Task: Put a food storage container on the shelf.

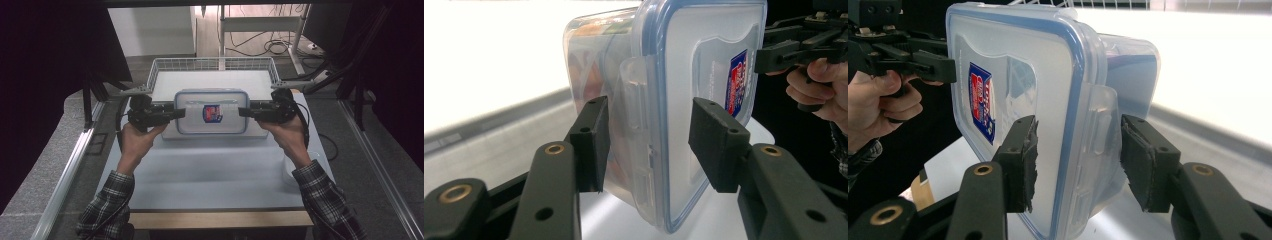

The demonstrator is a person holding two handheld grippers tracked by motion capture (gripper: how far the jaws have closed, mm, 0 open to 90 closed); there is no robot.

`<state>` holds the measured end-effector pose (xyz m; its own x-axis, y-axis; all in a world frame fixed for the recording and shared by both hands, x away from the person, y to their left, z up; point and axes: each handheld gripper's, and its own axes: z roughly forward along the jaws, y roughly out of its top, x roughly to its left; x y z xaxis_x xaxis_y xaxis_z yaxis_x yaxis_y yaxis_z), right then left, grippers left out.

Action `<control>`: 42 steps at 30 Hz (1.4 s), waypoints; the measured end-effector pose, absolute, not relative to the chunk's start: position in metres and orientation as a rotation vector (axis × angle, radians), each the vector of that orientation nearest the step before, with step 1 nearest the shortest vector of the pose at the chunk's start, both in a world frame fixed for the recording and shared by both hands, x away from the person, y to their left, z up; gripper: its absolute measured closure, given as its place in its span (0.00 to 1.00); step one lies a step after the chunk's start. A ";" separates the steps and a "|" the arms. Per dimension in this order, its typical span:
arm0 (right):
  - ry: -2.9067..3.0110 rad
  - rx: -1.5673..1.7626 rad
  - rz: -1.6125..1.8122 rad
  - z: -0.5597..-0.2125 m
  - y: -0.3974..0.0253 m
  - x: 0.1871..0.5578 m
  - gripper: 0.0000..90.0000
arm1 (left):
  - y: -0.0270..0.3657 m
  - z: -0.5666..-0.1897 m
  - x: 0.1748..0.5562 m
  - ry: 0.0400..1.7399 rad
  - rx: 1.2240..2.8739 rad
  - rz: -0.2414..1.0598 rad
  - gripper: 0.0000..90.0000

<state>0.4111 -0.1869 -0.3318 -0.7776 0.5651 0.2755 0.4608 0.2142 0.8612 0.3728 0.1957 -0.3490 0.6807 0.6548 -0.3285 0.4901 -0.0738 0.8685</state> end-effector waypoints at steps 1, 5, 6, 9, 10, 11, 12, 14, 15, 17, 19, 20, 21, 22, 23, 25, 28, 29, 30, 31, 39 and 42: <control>2.370 1.005 1.624 -0.332 -0.187 0.411 0.57 | 0.196 -0.349 0.373 0.927 1.721 0.175 0.57; 2.360 1.007 1.635 -0.323 -0.184 0.421 0.56 | 0.198 -0.340 0.381 0.929 1.712 0.187 0.57; 2.358 1.009 1.638 -0.320 -0.183 0.426 0.56 | 0.199 -0.337 0.386 0.929 1.710 0.189 0.57; 2.352 1.007 1.643 -0.317 -0.182 0.431 0.56 | 0.199 -0.335 0.390 0.929 1.705 0.192 0.57; 2.349 1.016 1.645 -0.314 -0.182 0.435 0.56 | 0.200 -0.332 0.395 0.925 1.699 0.193 0.57; 2.349 1.016 1.645 -0.314 -0.182 0.435 0.56 | 0.200 -0.332 0.395 0.925 1.699 0.193 0.57; 2.344 1.018 1.648 -0.311 -0.182 0.439 0.56 | 0.200 -0.329 0.399 0.926 1.697 0.191 0.57; 2.336 1.020 1.649 -0.307 -0.182 0.442 0.56 | 0.200 -0.325 0.404 0.927 1.692 0.189 0.57; 2.333 1.020 1.651 -0.305 -0.182 0.444 0.56 | 0.200 -0.323 0.406 0.928 1.692 0.187 0.57; 2.326 1.021 1.654 -0.301 -0.182 0.449 0.56 | 0.200 -0.318 0.411 0.924 1.697 0.190 0.57; 2.319 1.029 1.661 -0.298 -0.181 0.453 0.56 | 0.201 -0.313 0.417 0.925 1.693 0.191 0.57; 2.317 1.032 1.663 -0.296 -0.181 0.455 0.56 | 0.201 -0.311 0.419 0.931 1.691 0.192 0.57; 2.313 1.035 1.667 -0.295 -0.181 0.457 0.56 | 0.201 -0.309 0.421 0.934 1.692 0.193 0.57; 2.310 1.040 1.672 -0.294 -0.181 0.459 0.56 | 0.201 -0.307 0.423 0.936 1.689 0.194 0.57; 2.310 1.040 1.672 -0.294 -0.181 0.459 0.56 | 0.201 -0.307 0.423 0.936 1.689 0.194 0.57; 2.303 1.053 1.678 -0.292 -0.181 0.467 0.56 | 0.200 -0.306 0.428 0.945 1.689 0.194 0.57; 2.297 1.072 1.677 -0.293 -0.181 0.475 0.55 | 0.199 -0.309 0.438 0.955 1.683 0.188 0.57; 2.297 1.072 1.677 -0.293 -0.181 0.475 0.55 | 0.199 -0.309 0.438 0.955 1.683 0.188 0.57; 2.289 1.085 1.672 -0.293 -0.180 0.480 0.55 | 0.199 -0.313 0.442 0.961 1.674 0.184 0.56; 2.289 1.085 1.672 -0.293 -0.180 0.480 0.55 | 0.199 -0.313 0.442 0.961 1.674 0.184 0.56; 2.266 1.111 1.673 -0.296 -0.179 0.489 0.54 | 0.198 -0.320 0.447 0.962 1.638 0.199 0.56; 2.261 1.106 1.676 -0.297 -0.179 0.490 0.53 | 0.197 -0.320 0.446 0.961 1.635 0.229 0.55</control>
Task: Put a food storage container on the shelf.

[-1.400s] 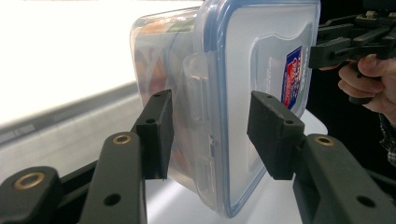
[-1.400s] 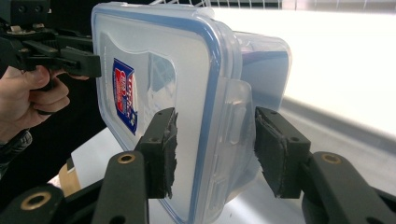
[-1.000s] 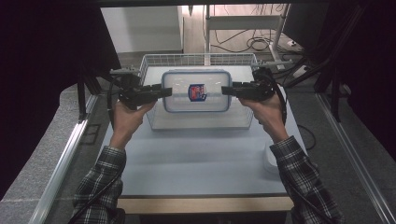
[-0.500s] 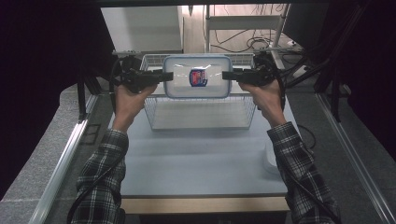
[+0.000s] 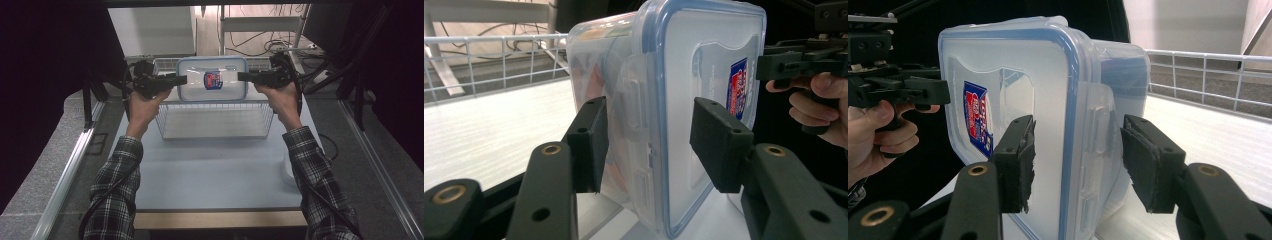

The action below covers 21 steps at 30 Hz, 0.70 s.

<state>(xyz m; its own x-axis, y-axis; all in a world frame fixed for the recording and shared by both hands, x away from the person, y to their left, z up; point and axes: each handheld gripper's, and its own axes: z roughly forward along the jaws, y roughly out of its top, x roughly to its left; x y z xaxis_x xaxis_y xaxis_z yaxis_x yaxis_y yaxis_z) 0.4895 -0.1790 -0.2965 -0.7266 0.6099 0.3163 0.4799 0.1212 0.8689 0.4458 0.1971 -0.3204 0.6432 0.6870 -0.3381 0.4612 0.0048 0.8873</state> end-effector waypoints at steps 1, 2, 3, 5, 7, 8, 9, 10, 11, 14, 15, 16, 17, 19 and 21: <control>2.261 1.106 1.676 -0.297 -0.179 0.490 0.53 | 0.197 -0.320 0.446 0.961 1.635 0.229 0.55; 2.262 1.105 1.673 -0.297 -0.178 0.490 0.52 | 0.196 -0.320 0.445 0.966 1.642 0.254 0.54; 2.262 1.105 1.673 -0.297 -0.178 0.490 0.52 | 0.195 -0.320 0.445 0.970 1.651 0.270 0.54; 2.263 1.088 1.629 -0.297 -0.175 0.490 0.51 | 0.191 -0.322 0.446 0.975 1.675 0.286 0.52; 2.261 1.096 1.611 -0.298 -0.174 0.490 0.50 | 0.188 -0.324 0.449 0.993 1.706 0.302 0.54; 2.258 1.101 1.610 -0.298 -0.173 0.490 0.50 | 0.187 -0.326 0.450 1.000 1.705 0.291 0.52; 2.258 1.101 1.610 -0.298 -0.173 0.490 0.50 | 0.187 -0.326 0.450 1.000 1.705 0.291 0.51; 2.257 1.109 1.606 -0.298 -0.173 0.491 0.49 | 0.187 -0.327 0.450 1.004 1.696 0.288 0.51; 2.255 1.117 1.600 -0.298 -0.173 0.491 0.49 | 0.187 -0.328 0.450 1.008 1.699 0.289 0.52; 2.250 1.134 1.534 -0.299 -0.169 0.491 0.41 | 0.187 -0.333 0.452 1.023 1.698 0.283 0.50; 2.250 1.134 1.534 -0.299 -0.169 0.491 0.41 | 0.187 -0.333 0.452 1.023 1.698 0.283 0.50; 2.265 1.124 1.507 -0.301 -0.169 0.492 0.44 | 0.189 -0.334 0.454 1.030 1.668 0.247 0.50; 2.265 1.124 1.507 -0.301 -0.169 0.492 0.44 | 0.189 -0.334 0.454 1.030 1.668 0.247 0.50; 2.269 1.132 1.467 -0.304 -0.164 0.493 0.43 | 0.188 -0.331 0.454 1.041 1.678 0.250 0.50; 2.262 1.133 1.458 -0.305 -0.163 0.493 0.43 | 0.188 -0.330 0.453 1.042 1.687 0.255 0.50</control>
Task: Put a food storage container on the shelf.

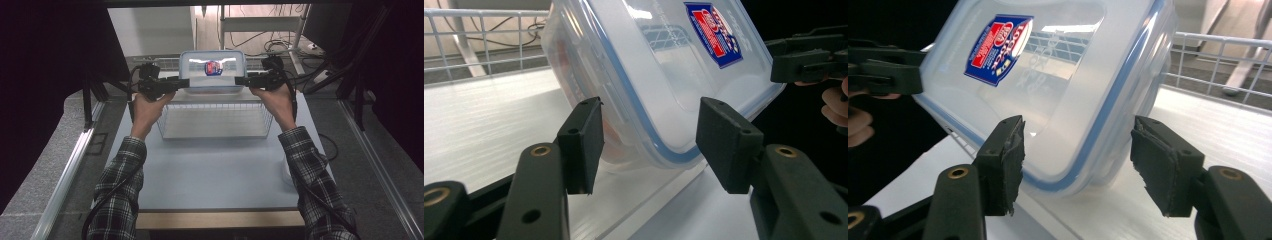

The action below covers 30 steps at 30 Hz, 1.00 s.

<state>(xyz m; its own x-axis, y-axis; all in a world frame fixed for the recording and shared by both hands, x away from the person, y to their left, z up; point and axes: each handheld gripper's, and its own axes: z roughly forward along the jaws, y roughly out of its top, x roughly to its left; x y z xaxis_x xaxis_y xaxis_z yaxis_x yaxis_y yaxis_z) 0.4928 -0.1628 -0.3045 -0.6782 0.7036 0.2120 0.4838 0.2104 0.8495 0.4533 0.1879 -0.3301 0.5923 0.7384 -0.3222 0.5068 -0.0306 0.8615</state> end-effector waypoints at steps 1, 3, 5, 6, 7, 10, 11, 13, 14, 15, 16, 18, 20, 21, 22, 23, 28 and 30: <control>2.254 1.142 1.455 -0.305 -0.162 0.493 0.44 | 0.187 -0.329 0.453 1.039 1.701 0.267 0.49; 2.253 1.159 1.465 -0.304 -0.163 0.494 0.48 | 0.187 -0.328 0.453 1.043 1.709 0.288 0.49; 2.257 1.170 1.478 -0.304 -0.164 0.494 0.50 | 0.186 -0.327 0.453 1.046 1.716 0.305 0.48; 2.257 1.170 1.478 -0.304 -0.164 0.494 0.50 | 0.186 -0.327 0.453 1.046 1.716 0.305 0.48; 2.260 1.164 1.480 -0.304 -0.165 0.493 0.50 | 0.186 -0.327 0.454 1.049 1.715 0.307 0.47; 2.253 1.157 1.475 -0.303 -0.165 0.491 0.51 | 0.189 -0.327 0.455 1.048 1.687 0.285 0.47; 2.250 1.158 1.475 -0.302 -0.165 0.491 0.50 | 0.189 -0.327 0.455 1.050 1.685 0.281 0.47; 2.236 1.167 1.482 -0.301 -0.165 0.491 0.51 | 0.187 -0.328 0.455 1.051 1.714 0.293 0.48; 2.218 1.168 1.505 -0.300 -0.166 0.491 0.50 | 0.186 -0.329 0.455 1.051 1.729 0.293 0.48; 2.222 1.172 1.510 -0.299 -0.166 0.491 0.50 | 0.185 -0.330 0.456 1.049 1.740 0.285 0.48; 2.222 1.172 1.510 -0.299 -0.166 0.491 0.50 | 0.185 -0.330 0.456 1.049 1.740 0.285 0.49; 2.243 1.168 1.476 -0.299 -0.163 0.492 0.48 | 0.180 -0.333 0.458 1.055 1.777 0.286 0.49; 2.240 1.170 1.449 -0.299 -0.161 0.493 0.52 | 0.176 -0.335 0.457 1.044 1.795 0.303 0.49; 2.238 1.165 1.433 -0.299 -0.160 0.493 0.53 | 0.176 -0.334 0.457 1.036 1.785 0.300 0.49; 2.235 1.163 1.414 -0.299 -0.159 0.493 0.54 | 0.177 -0.334 0.457 1.037 1.760 0.293 0.49; 2.226 1.155 1.401 -0.298 -0.159 0.492 0.58 | 0.180 -0.332 0.456 1.049 1.766 0.313 0.51; 2.165 1.123 1.424 -0.291 -0.164 0.488 0.69 | 0.189 -0.325 0.450 1.028 1.699 0.345 0.66; 2.157 1.120 1.434 -0.289 -0.164 0.487 0.73 | 0.190 -0.320 0.448 1.017 1.691 0.381 0.70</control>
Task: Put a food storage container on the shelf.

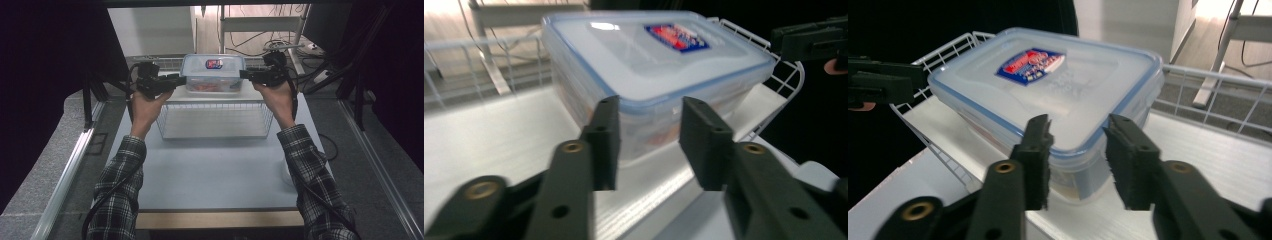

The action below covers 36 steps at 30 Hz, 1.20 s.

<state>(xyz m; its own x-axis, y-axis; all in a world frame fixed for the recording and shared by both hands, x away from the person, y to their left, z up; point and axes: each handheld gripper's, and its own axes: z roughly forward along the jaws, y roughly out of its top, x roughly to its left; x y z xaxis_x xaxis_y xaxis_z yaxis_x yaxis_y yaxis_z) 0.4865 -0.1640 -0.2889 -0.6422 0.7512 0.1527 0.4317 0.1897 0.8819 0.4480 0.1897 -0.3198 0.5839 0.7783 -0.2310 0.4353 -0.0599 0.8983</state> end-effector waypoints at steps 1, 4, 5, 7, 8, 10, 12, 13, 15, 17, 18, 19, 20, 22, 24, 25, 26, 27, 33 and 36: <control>2.153 1.102 1.434 -0.288 -0.163 0.485 0.78 | 0.190 -0.317 0.447 1.009 1.686 0.400 0.74; 2.173 1.038 1.391 -0.287 -0.156 0.484 0.91 | 0.185 -0.308 0.449 1.004 1.692 0.439 0.87; 2.193 1.009 1.381 -0.287 -0.151 0.485 0.95 | 0.180 -0.306 0.452 1.009 1.711 0.457 0.88; 2.205 0.995 1.355 -0.288 -0.147 0.486 0.97 | 0.174 -0.306 0.458 1.014 1.751 0.484 0.89; 2.205 0.995 1.355 -0.288 -0.147 0.486 0.97 | 0.174 -0.306 0.458 1.014 1.751 0.484 0.89; 2.202 0.990 1.324 -0.289 -0.144 0.488 0.99 | 0.168 -0.308 0.463 1.008 1.780 0.484 0.89; 2.202 0.990 1.317 -0.288 -0.145 0.488 0.99 | 0.167 -0.309 0.463 1.007 1.774 0.475 0.90; 2.202 0.990 1.303 -0.288 -0.147 0.487 0.99 | 0.166 -0.309 0.462 0.998 1.774 0.457 0.90; 2.212 0.992 1.310 -0.286 -0.151 0.487 0.99 | 0.165 -0.309 0.459 1.000 1.780 0.463 0.90; 2.214 0.990 1.304 -0.286 -0.152 0.486 0.99 | 0.164 -0.308 0.458 1.001 1.781 0.457 0.91; 2.216 0.987 1.299 -0.285 -0.152 0.485 0.99 | 0.163 -0.308 0.456 1.002 1.786 0.450 0.91; 2.215 0.988 1.295 -0.285 -0.152 0.485 0.99 | 0.163 -0.308 0.456 1.002 1.786 0.450 0.91; 2.217 0.987 1.293 -0.285 -0.152 0.485 0.99 | 0.163 -0.307 0.455 1.006 1.783 0.437 0.91; 2.216 0.989 1.292 -0.285 -0.153 0.485 0.99 | 0.163 -0.307 0.453 1.006 1.783 0.431 0.91; 2.220 0.993 1.297 -0.285 -0.153 0.485 0.99 | 0.163 -0.307 0.451 1.002 1.787 0.428 0.91; 2.227 0.999 1.308 -0.285 -0.154 0.484 0.99 | 0.164 -0.308 0.450 0.995 1.786 0.420 0.91; 2.227 0.999 1.308 -0.285 -0.154 0.484 0.99 | 0.164 -0.308 0.450 0.995 1.786 0.420 0.91; 2.230 0.998 1.316 -0.285 -0.155 0.483 0.98 | 0.165 -0.308 0.449 0.989 1.779 0.416 0.91; 2.244 0.954 1.363 -0.285 -0.159 0.470 0.83 | 0.168 -0.305 0.436 0.931 1.754 0.405 0.78; 2.249 0.935 1.404 -0.287 -0.162 0.463 0.76 | 0.168 -0.309 0.424 0.905 1.774 0.401 0.68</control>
<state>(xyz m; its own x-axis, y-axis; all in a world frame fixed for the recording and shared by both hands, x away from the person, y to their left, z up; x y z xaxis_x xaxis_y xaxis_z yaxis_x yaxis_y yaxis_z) 0.4628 -0.1618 -0.2872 -0.7306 0.6798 0.0640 0.3560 0.2993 0.8853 0.4235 0.1675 -0.3090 0.6572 0.7386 -0.1503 0.3853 -0.1578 0.9092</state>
